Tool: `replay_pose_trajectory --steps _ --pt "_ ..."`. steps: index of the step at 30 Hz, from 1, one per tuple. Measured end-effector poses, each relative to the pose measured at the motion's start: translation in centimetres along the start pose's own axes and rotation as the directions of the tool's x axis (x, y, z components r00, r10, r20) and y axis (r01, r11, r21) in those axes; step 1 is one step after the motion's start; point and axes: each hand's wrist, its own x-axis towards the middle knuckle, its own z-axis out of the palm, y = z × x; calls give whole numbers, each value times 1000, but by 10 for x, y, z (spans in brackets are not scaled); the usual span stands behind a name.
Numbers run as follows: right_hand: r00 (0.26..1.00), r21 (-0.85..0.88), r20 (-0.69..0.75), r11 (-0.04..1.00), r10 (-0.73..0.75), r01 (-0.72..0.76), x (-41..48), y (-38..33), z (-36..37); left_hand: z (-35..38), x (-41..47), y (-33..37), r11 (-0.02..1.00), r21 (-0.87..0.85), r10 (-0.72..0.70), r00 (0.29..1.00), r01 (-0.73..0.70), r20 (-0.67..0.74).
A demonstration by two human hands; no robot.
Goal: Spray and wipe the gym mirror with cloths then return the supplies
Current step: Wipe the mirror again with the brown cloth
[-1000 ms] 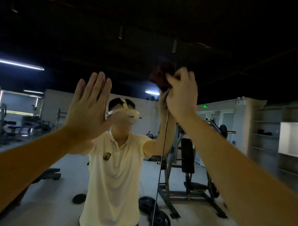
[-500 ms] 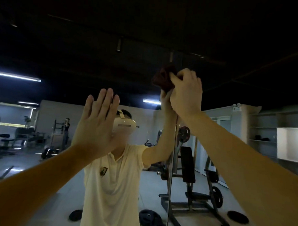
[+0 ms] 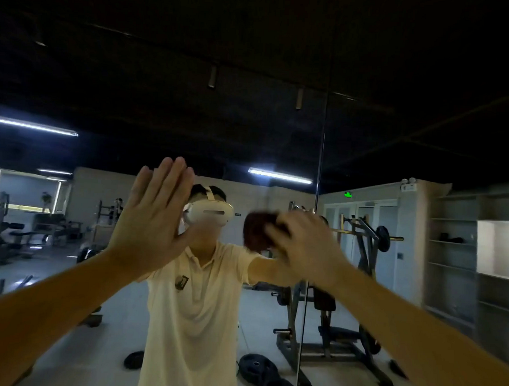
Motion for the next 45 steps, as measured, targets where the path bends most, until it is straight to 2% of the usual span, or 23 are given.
replay_pose_trajectory --steps 2,4,7,8,10,12,14,16,18,19,20,22,24,27,28,29,32,36,38,39,41,42,45 --pt "958 22 -125 966 260 -259 45 27 -14 5 -7 -5 999 -11 -41 999 41 21" --pt "858 44 -226 885 461 -464 88 44 -22 8 -8 -5 999 -17 -48 999 48 20" --pt "710 99 -310 764 632 -637 118 33 -16 9 -8 -5 999 -31 -27 1000 27 -10" --pt "686 115 -322 746 653 -656 116 19 -12 9 -8 -6 999 -30 -26 1000 26 -12" --pt "717 152 -307 776 626 -613 98 -18 0 11 -9 -7 999 -27 -24 1000 24 -15" --pt "800 172 -234 833 553 -525 68 -55 11 11 -9 -8 999 -49 -17 1000 16 -24" --pt "900 146 -168 913 401 -380 33 -81 19 12 -10 -8 998 -68 -10 999 8 -31" --pt "980 74 -88 982 179 -173 5 -88 24 11 -10 -8 997 -75 -17 999 15 -34" --pt "1000 11 11 1000 24 -24 2 -73 16 9 -10 -7 997 -80 -17 999 14 -40" --pt "999 19 36 1000 21 -22 9 -63 11 7 -10 -7 996 -85 -15 999 11 -47" --pt "996 56 10 995 86 -86 20 -52 7 6 -10 -7 996 -93 -9 998 4 -55" --pt "946 83 -94 949 312 -305 54 -21 -4 4 -10 -6 995 -103 1 998 -8 -70" --pt "816 88 -187 837 547 -540 91 8 -17 5 -10 -6 994 -106 -5 997 -3 -76" --pt "587 223 -266 641 765 -734 128 18 -21 8 -10 -6 996 -87 -16 997 9 -80" --pt "565 240 -281 627 776 -741 134 4 -16 8 -10 -6 996 -87 -16 996 8 -86" --pt "582 231 -299 649 756 -725 135 -15 -10 9 -11 -6 996 -91 -11 996 3 -93" --pt "731 213 -298 790 614 -576 109 -79 19 10 -11 -5 995 -104 -3 993 -9 -114" --pt "949 126 -213 970 231 -208 53 -114 38 8 -12 -5 995 -98 -2 997 -6 -79" --pt "990 50 -134 998 32 -26 44 -91 29 7 -12 -5 996 -87 3 998 -8 -61" --pt "994 37 -104 999 21 -17 47 -76 23 6 -12 -5 996 -93 2 998 -7 -62" --pt "967 67 -124 974 223 -216 62 -42 9 6 -12 -5 994 -110 -6 997 -2 -71" --pt "917 65 -180 935 355 -350 74 -25 2 7 -12 -5 994 -112 -9 997 0 -74" --pt "689 98 -268 730 674 -676 114 4 -9 8 -12 -6 994 -105 -1 997 -7 -78"
